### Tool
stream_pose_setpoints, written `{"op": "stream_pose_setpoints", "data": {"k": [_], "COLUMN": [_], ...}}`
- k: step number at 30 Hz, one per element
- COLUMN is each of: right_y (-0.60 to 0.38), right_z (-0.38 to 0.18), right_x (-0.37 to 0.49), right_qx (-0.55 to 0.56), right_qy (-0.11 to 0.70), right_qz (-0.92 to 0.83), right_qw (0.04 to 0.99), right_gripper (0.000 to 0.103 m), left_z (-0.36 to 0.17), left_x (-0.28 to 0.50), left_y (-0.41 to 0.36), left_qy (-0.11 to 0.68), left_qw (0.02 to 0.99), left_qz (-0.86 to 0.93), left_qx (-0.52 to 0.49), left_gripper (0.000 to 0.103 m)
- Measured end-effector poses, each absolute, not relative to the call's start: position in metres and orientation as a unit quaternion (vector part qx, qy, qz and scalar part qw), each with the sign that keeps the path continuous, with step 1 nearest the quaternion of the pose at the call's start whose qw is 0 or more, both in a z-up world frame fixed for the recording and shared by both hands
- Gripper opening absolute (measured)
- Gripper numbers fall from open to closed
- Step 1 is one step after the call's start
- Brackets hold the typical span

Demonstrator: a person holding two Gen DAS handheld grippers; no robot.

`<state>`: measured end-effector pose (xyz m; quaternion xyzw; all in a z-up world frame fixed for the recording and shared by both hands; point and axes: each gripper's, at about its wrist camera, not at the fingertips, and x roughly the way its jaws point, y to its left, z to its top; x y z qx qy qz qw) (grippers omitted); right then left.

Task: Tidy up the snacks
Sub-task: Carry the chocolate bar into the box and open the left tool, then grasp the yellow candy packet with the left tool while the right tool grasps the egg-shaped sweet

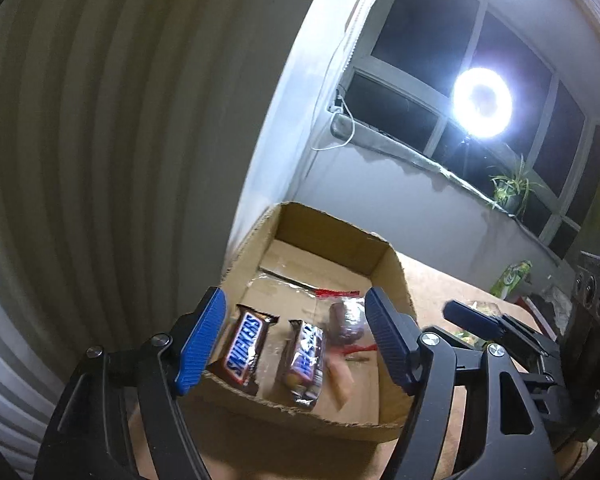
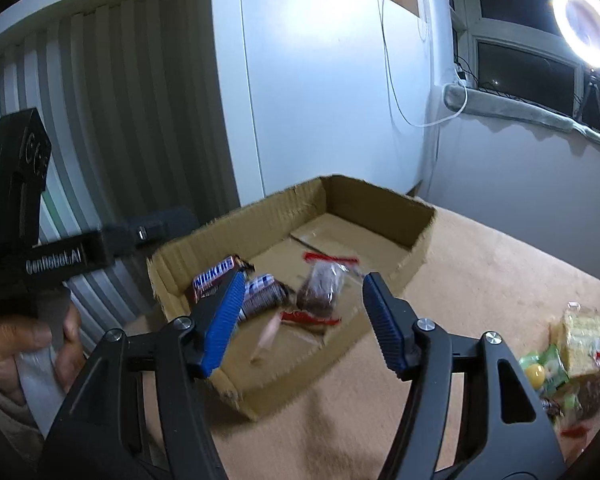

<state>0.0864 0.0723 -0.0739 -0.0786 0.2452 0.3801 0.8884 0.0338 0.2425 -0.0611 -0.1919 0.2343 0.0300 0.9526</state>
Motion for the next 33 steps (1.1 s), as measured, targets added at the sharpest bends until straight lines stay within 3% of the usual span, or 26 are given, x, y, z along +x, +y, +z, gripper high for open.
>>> {"op": "stream_pose_setpoints", "data": {"k": [13, 33], "right_y": [0.041, -0.094], "right_z": [-0.077, -0.091], "right_x": [0.055, 0.054], "right_qx": [-0.072, -0.018], "right_qy": [0.247, 0.252], "right_qz": [0.363, 0.257], "right_qw": [0.896, 0.933], "right_gripper": [0.065, 0.068], "left_z": [-0.048, -0.039], "left_x": [0.018, 0.033], "left_y": [0.228, 0.113], "left_qy": [0.233, 0.267], "left_qw": [0.953, 0.956], "left_qz": [0.029, -0.054], "left_qx": [-0.192, -0.113], "left_gripper": [0.072, 0.078]}}
